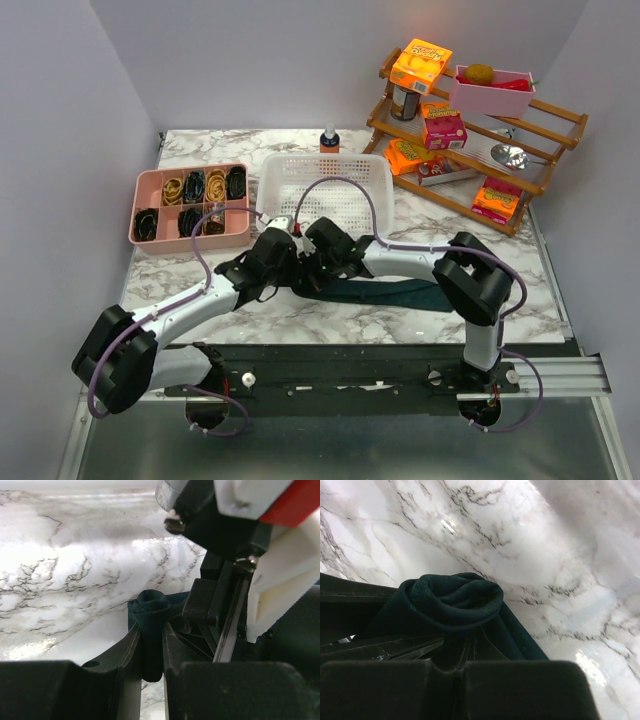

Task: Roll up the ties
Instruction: Roll the tie at the center of the board.

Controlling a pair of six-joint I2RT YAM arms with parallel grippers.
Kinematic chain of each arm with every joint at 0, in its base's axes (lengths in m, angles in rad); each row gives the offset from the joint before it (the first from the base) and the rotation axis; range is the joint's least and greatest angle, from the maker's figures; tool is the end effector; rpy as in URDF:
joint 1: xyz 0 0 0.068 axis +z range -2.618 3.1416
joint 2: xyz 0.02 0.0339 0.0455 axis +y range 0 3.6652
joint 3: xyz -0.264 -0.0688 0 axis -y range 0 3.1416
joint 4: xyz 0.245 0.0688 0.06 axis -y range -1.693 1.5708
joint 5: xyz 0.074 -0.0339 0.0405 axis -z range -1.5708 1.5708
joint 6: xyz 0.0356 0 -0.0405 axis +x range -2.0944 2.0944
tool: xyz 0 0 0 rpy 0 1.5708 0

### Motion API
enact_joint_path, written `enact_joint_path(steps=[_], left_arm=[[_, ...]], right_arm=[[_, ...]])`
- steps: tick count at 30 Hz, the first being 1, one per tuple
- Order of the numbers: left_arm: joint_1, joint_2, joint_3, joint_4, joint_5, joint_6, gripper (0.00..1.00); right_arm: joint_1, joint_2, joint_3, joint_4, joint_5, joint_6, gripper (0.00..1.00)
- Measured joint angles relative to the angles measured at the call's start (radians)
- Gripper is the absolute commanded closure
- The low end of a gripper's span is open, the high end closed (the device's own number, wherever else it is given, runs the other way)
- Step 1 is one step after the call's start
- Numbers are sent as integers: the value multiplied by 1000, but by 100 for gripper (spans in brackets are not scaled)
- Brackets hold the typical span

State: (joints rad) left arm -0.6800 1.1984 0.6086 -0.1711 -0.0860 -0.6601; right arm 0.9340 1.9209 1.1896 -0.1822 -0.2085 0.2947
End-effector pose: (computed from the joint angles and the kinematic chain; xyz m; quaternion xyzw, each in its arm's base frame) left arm 0.1887 -0.1487 0.1975 -0.0078 0.9184 -0.2135 0.3330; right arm 0.2316 0.3256 0.1564 -0.3277 0.8831 0.2655 0.2055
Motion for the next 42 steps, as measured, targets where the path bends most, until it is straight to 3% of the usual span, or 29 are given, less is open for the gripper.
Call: enact_joint_path(steps=[12,24,35,42], left_arm=[[-10,-15,87,-217,-93,23,100],[-57,64,181,-436,-251,14,100],[-88,69,168,-450,-281,0,100],[-88,68,158,-429,-281,-3,100]], right_arm=[[-60,-174,-36,-51,121,-23,99],[-169,-202,-117,-79,170,-35,99],[-156,-342,-194,-88,94,-63,99],[-49,-347,-229,-94,32,-69,99]])
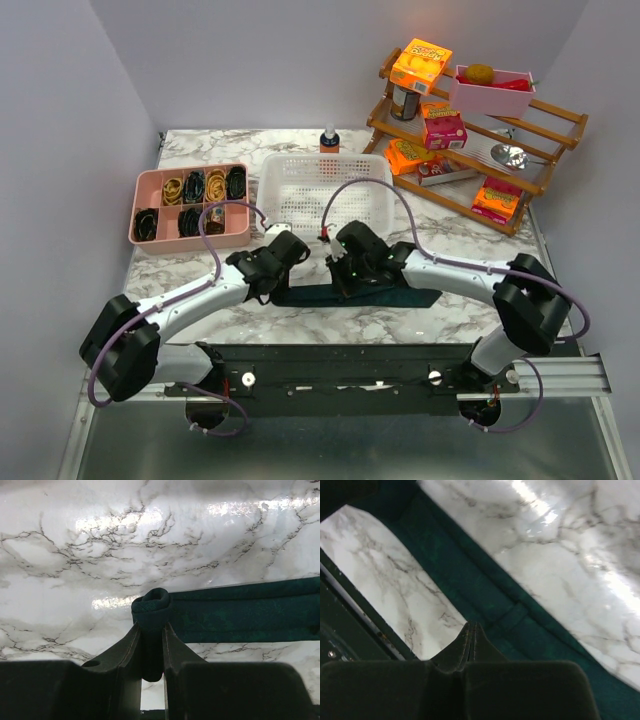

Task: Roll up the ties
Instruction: Roll the tie at the center of the board.

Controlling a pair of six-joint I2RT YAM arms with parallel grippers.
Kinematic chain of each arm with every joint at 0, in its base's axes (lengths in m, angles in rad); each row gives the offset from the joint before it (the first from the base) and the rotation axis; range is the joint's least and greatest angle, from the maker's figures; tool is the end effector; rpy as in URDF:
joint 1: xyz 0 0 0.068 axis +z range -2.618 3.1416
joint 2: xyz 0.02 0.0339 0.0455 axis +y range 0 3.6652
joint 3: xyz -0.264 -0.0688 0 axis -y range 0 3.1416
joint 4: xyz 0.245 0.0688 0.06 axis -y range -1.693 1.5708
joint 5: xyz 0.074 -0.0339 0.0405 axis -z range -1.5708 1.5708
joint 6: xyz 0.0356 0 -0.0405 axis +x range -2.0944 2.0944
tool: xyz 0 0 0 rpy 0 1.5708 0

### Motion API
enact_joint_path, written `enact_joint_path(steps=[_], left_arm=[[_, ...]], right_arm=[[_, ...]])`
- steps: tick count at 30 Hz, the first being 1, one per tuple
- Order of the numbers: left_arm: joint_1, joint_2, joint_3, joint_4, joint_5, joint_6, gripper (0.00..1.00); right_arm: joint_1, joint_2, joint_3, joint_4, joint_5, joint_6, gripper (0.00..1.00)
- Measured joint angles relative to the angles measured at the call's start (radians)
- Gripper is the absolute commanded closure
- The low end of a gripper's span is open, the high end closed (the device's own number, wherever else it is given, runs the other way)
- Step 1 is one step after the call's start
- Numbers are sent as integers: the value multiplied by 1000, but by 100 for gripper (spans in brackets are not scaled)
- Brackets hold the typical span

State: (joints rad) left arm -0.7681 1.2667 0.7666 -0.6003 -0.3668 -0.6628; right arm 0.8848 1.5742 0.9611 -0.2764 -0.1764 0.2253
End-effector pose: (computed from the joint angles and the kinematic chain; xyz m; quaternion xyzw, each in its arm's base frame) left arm 0.1767 -0.1529 0.2050 0.0079 0.9571 -0.0164 0.2893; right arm 0.2007 0.2550 0.2009 -0.3319 0.8788 0.2459 0.2391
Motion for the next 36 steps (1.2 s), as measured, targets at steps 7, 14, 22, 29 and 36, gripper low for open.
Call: enact_joint_path(steps=[7,14,22,29,36], left_arm=[[0,-24,-19,17,0,0,100],[0,-68,-51,34,2,10,100],[-6,-103,-62,35,5,31,100],[-25,-72,-62,26,-1,42,100],[-68,3,-24,-19,-53,31,100]], right_arm=[[61,123,-2,1,-12,10,99],[61,177,33,-5,16,29,99],[61,200,63,-8,38,44,99],[61,200,65,-11,40,47,99],[61,193,68,-27,54,47,99]])
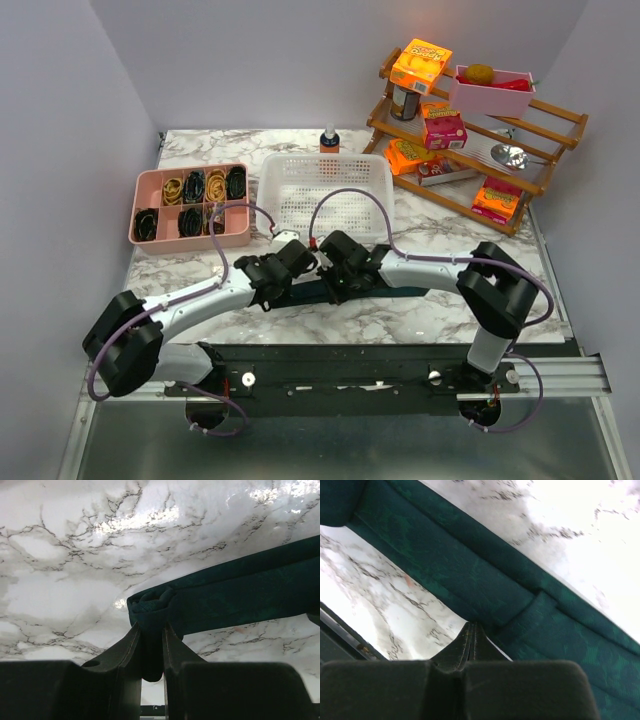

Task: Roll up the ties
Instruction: Roll the tie at the center of the board.

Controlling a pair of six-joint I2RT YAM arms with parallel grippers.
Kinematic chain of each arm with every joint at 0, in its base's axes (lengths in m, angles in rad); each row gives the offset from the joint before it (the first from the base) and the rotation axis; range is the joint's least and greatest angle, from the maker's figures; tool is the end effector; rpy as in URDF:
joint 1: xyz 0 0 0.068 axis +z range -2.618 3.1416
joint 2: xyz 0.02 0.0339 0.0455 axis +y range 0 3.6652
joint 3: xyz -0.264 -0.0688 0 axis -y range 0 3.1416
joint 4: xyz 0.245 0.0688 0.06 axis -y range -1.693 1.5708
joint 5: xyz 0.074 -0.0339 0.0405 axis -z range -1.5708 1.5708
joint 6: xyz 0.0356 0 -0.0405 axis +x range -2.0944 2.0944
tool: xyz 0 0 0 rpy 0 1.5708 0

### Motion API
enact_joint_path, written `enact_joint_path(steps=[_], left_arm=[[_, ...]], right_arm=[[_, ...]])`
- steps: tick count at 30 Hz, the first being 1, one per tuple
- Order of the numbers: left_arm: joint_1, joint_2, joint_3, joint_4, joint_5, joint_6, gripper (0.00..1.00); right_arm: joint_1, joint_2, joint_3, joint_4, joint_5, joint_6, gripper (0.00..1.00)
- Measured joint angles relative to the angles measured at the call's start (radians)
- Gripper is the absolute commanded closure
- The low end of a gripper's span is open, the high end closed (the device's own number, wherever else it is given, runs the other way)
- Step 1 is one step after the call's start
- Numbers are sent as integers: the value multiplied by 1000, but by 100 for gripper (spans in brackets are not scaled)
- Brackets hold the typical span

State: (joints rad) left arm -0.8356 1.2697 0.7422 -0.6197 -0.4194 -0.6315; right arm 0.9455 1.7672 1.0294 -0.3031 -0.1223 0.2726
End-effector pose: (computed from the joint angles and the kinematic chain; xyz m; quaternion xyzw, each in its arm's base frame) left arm 0.1633 -0.1589 0.1970 0.0539 0.9557 0.0135 0.2890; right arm 0.2004 0.2850 0.1577 -0.3331 0.9040 0.1979 0.1806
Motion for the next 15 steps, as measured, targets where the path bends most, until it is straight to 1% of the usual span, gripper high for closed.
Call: enact_joint_path(steps=[3,10,11,12,14,15], left_arm=[[-15,45,37,-38,-26,-20,100],[-56,173,132,-113,-72,-62,99],[-66,198,151,-123,-80,-70,93],[-78,225,172,-135,-90,-79,90],[-99,272,208,-149,-102,-92,85],[-108,289,223,-155,-108,-97,84]], right_arm=[[0,-26,-1,-25,26,5,99],[-23,-172,-21,-36,97,35,99],[-29,-184,-25,-36,104,41,99],[-37,-192,-29,-36,111,44,99],[-55,-193,-43,-34,117,52,99],[-63,-192,-54,-35,118,55,99]])
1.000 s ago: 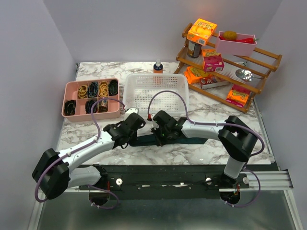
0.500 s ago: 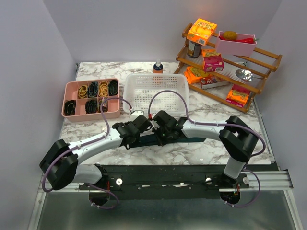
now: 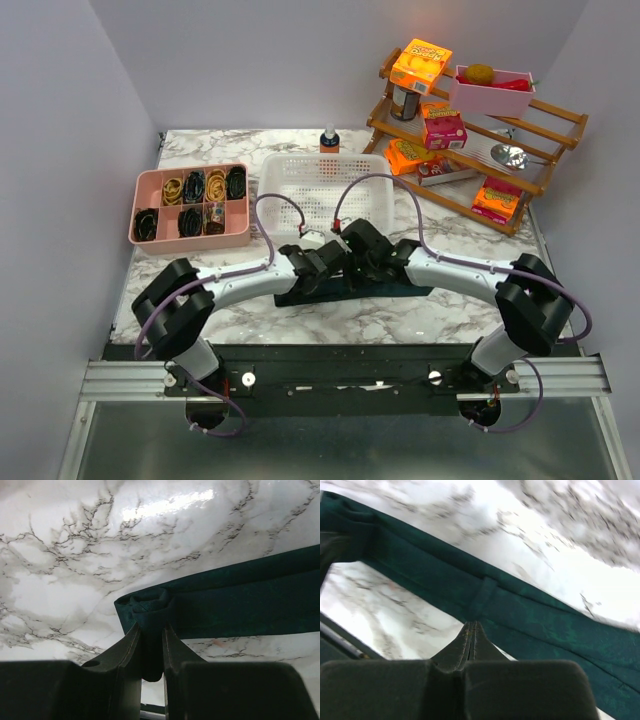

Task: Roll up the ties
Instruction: Roll the tie at the center of the board.

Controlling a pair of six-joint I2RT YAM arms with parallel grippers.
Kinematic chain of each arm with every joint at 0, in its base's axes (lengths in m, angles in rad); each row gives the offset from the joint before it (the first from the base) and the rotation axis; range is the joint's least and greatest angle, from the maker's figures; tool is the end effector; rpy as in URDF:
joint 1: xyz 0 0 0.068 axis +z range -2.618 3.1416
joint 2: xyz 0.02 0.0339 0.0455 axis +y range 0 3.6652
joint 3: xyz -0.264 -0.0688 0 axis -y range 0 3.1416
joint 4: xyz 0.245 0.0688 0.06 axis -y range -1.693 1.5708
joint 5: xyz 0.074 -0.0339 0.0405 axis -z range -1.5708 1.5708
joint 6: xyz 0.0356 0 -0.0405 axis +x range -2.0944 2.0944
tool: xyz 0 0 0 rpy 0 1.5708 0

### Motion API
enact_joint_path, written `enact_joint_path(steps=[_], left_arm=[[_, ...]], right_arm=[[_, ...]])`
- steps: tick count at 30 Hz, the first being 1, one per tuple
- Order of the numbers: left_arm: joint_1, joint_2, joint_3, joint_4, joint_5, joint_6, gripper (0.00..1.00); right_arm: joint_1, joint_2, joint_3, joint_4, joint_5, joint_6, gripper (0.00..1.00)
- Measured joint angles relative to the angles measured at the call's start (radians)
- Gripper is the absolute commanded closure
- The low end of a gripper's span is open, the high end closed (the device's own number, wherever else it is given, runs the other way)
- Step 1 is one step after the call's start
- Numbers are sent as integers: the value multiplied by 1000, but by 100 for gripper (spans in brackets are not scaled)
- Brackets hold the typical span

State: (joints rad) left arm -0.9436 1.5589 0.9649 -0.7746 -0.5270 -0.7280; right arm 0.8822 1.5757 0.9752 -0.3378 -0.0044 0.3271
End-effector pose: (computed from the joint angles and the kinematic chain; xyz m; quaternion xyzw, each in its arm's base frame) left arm 0.1756 -0.2118 0.1874 0.0772 0.9578 0.1015 0.2576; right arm 0.2046 0.2488 0.2002 -0.2611 0.9138 0.1785 0.2547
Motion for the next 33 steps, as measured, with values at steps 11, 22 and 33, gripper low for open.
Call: enact_joint_path(steps=[11,22,33], left_arm=[[-78,173,139,-37,-15,-48,41],[-86,100,70,76,19,-65,28],[-52,-214,-60,250,56,-63,18]], right_arm=[[-66,5,-62,0,-1,17,99],[-68,8,-66,8,-8,16,99],[-66,-5,-61,25,-78,-8,99]])
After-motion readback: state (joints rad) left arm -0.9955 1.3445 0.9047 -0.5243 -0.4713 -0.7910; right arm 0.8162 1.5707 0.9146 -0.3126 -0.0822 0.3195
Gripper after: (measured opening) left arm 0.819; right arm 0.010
